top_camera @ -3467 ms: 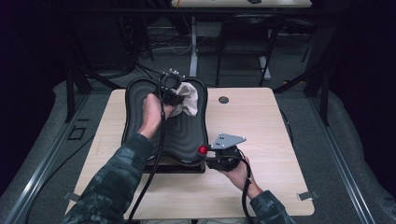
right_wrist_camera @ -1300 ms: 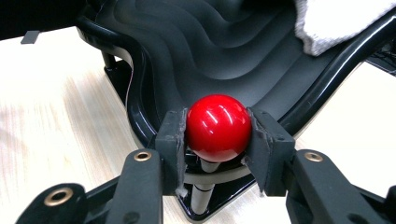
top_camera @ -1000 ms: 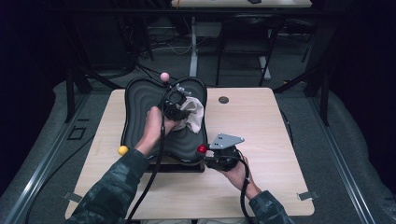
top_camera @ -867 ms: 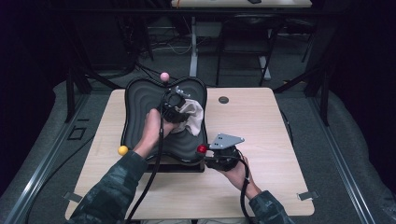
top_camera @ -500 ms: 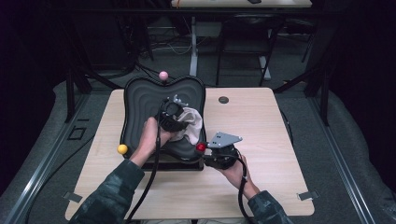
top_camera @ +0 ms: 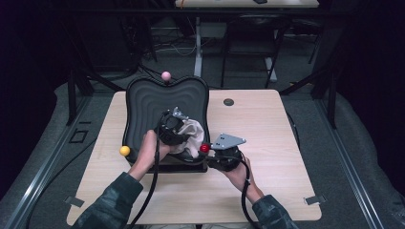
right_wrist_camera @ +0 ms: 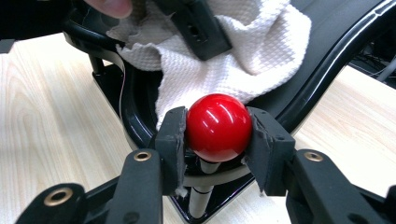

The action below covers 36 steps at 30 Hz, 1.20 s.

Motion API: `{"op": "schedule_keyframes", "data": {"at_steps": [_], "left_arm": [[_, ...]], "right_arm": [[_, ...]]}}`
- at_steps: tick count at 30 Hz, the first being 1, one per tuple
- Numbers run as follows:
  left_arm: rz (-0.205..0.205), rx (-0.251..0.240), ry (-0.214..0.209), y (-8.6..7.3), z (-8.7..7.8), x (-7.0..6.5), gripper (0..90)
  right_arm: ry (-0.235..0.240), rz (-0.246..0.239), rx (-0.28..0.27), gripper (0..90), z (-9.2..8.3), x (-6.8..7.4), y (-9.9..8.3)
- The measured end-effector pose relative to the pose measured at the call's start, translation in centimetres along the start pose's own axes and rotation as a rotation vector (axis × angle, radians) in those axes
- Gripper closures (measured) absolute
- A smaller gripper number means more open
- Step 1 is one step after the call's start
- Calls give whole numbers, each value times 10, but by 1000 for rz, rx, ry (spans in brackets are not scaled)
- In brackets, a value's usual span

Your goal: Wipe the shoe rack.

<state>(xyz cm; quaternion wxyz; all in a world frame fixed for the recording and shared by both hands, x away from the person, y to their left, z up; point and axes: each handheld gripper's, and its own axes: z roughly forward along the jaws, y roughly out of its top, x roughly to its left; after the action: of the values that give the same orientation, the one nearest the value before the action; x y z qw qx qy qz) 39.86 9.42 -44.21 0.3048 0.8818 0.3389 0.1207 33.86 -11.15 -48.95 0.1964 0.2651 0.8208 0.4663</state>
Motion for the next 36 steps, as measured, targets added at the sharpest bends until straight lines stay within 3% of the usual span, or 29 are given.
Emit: {"op": "schedule_keyframes", "data": {"at_steps": [12, 14, 16, 18, 23, 26, 36], "left_arm": [[4, 1, -14, -13, -1, -3, 831], [-3, -5, -15, -14, -1, -2, 831], [-2, -5, -11, -14, -1, -2, 831], [3, -4, -1, -14, 0, -2, 831], [0, -5, 3, -14, 0, 1, 832], [-2, -5, 1, -15, 0, 3, 834], [0, -6, 9, -18, -2, 4, 834]], "right_arm": [[-20, 8, 9, 595, 0, -1, 0], [-3, 12, -5, 595, 1, -3, 0], [-38, 11, 15, 595, 1, -2, 1], [-14, 22, -6, 595, 3, -4, 0], [-41, 33, -3, 594, 4, -6, 0], [-31, 47, -14, 594, 6, -8, 0], [-44, 32, 15, 595, -2, -7, -2]]}}
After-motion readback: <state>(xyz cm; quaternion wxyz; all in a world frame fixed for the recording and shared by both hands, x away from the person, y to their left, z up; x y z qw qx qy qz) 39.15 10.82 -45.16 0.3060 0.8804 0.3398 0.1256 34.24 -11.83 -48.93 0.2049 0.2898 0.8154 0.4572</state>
